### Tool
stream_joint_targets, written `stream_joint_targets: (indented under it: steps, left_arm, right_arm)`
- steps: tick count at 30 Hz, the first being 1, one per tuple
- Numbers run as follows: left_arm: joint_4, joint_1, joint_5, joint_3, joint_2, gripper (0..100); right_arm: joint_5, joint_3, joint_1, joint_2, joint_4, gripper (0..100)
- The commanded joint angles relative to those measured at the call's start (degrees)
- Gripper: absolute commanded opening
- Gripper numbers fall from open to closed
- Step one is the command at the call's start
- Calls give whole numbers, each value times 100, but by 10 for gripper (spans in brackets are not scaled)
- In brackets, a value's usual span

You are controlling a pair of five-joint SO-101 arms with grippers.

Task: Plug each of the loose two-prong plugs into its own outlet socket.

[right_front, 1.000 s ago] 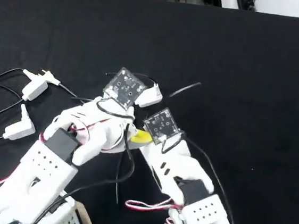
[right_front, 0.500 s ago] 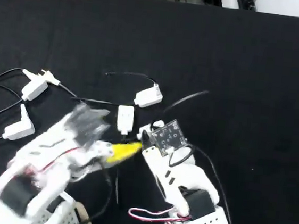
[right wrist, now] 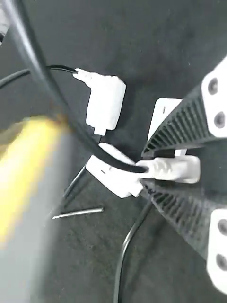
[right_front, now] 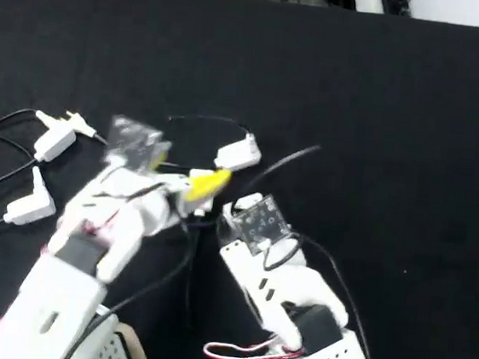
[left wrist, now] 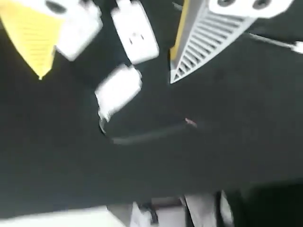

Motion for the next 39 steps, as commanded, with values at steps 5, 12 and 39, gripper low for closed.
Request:
stream_joint_targets:
  steps: [5, 12, 39]
  left_arm:
    - [897, 629, 35, -1393, 1723, 373]
    - [1407, 892, 35, -919, 26, 374]
    - [2637, -1807, -782, -40, -1196, 374]
  right_arm:
    - [-97, -321, 211, -488, -62, 11]
    - [-114, -189, 308, -435, -316, 11]
    - [-554, -1974, 1213, 3626, -1468, 11]
